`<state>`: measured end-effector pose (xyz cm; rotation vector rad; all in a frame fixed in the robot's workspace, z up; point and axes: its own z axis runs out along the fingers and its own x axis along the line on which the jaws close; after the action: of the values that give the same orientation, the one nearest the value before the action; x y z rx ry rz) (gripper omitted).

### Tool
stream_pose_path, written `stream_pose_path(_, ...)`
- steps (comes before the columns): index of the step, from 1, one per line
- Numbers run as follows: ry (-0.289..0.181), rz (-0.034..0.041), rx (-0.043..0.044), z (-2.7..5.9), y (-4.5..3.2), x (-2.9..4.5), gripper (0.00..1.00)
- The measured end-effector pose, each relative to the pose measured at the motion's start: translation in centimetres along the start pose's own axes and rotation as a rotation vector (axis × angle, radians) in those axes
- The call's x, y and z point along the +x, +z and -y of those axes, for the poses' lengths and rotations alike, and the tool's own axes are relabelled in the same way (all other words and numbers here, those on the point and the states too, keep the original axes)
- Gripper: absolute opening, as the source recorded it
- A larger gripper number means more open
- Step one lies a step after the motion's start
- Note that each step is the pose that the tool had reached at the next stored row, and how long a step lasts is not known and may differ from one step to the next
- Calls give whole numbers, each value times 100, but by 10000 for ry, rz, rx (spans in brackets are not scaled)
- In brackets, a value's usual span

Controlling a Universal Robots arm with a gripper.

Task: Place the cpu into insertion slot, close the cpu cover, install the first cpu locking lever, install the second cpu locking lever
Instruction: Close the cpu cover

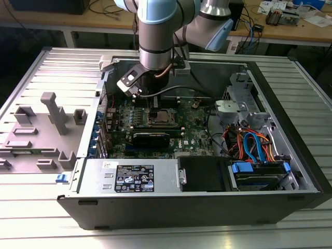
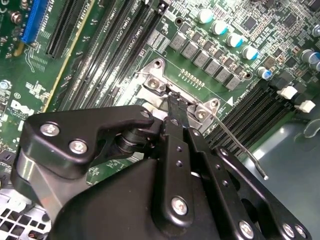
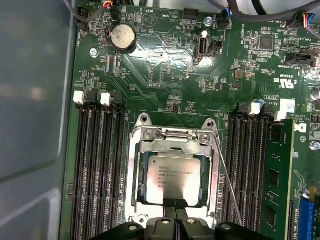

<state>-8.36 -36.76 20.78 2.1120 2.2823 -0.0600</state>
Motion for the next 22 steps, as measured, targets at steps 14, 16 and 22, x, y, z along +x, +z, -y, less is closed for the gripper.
stream_pose_path(14,-5,65,3,-325,-57,-25,11)
stream_pose_path(16,-4,65,4,-325,-57,-25,11)
stream_pose_path(22,-4,65,4,-327,-57,-24,11)
